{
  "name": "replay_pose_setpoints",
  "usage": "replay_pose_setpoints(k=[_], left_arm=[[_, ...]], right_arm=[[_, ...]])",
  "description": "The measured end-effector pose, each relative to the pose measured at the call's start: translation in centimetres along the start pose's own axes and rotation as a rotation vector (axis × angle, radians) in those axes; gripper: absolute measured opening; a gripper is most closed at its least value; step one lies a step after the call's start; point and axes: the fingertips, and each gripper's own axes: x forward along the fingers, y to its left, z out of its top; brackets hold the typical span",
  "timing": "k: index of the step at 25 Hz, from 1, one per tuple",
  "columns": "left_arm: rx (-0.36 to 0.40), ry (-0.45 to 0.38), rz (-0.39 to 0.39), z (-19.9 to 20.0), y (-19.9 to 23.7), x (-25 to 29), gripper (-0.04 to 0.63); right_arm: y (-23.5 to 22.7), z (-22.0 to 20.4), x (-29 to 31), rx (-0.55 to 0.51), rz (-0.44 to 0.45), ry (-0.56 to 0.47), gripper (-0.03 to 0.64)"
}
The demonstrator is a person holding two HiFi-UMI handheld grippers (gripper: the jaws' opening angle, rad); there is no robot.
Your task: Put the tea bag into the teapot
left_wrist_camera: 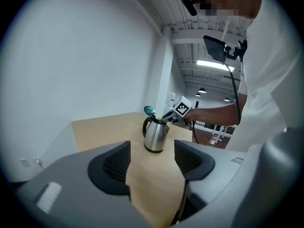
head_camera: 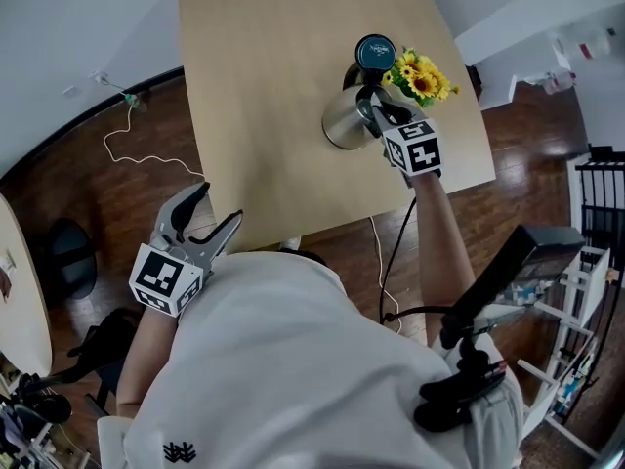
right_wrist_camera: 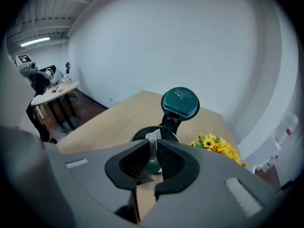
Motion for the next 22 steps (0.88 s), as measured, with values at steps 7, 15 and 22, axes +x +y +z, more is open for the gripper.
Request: replay_pose_setpoints(k=[7,15,22], left_arm=[[-0.013,0.012,0.020,0.0,1.3,0.0,0.293],[-0.009,0.039,0.021,0.1,1.1,0.9,0.293],[-0.024,0.074,0.023,-0.2,-1.3,2.1,0.293]], right_arm=[[-0.3,-0.2,1.4,0.022,0.019,0.012,0.087],[-0.9,1.2,-1.0,0.042,0.003,-0.100,0.118],[1.1,0.3,-7.2,0.141,-0.012,-0.260,0.112]])
